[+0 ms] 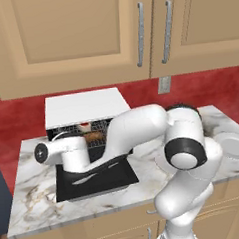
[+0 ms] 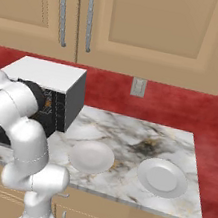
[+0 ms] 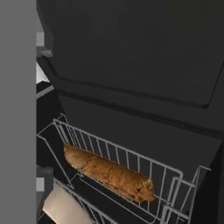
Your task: Open the toaster oven door. Place the baguette on the bottom rack in the toaster oven and place the steak on the top rack.
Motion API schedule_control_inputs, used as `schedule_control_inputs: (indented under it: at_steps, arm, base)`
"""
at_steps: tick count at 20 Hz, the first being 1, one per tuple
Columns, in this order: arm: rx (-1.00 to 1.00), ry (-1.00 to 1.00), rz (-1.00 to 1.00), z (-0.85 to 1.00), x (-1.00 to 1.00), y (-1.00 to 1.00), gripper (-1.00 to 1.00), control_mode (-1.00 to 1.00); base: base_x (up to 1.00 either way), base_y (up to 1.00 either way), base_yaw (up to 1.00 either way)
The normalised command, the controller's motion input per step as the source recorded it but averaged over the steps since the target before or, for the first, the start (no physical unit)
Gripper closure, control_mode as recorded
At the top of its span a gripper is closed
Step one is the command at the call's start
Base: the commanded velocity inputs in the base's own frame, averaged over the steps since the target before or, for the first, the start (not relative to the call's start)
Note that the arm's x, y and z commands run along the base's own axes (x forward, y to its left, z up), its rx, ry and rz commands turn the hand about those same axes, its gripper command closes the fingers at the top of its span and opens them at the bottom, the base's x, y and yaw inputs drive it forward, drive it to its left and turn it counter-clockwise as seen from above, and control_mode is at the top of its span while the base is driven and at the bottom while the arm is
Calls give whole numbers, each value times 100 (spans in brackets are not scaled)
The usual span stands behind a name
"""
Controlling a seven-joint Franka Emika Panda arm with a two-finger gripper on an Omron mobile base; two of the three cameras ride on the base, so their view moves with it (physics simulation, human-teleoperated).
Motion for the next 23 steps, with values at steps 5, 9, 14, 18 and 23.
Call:
schedule_control_inputs:
  at_steps: [5, 9, 14, 18, 23]
  arm:
    - [0, 1, 0, 100, -20, -25, -100, -100]
    - [8, 3, 0, 100, -10, -77, -100, -100]
    - [20, 13, 0, 97, -3, -100, -100, -100]
    - [26, 18, 0, 82, 4, -100, -100, -100]
    - [25, 20, 0, 45, 37, -100, -100, -100]
  base:
    - [0, 0, 0]
    - [0, 0, 0]
    - [0, 0, 0]
    - [0, 0, 0]
    - [0, 0, 0]
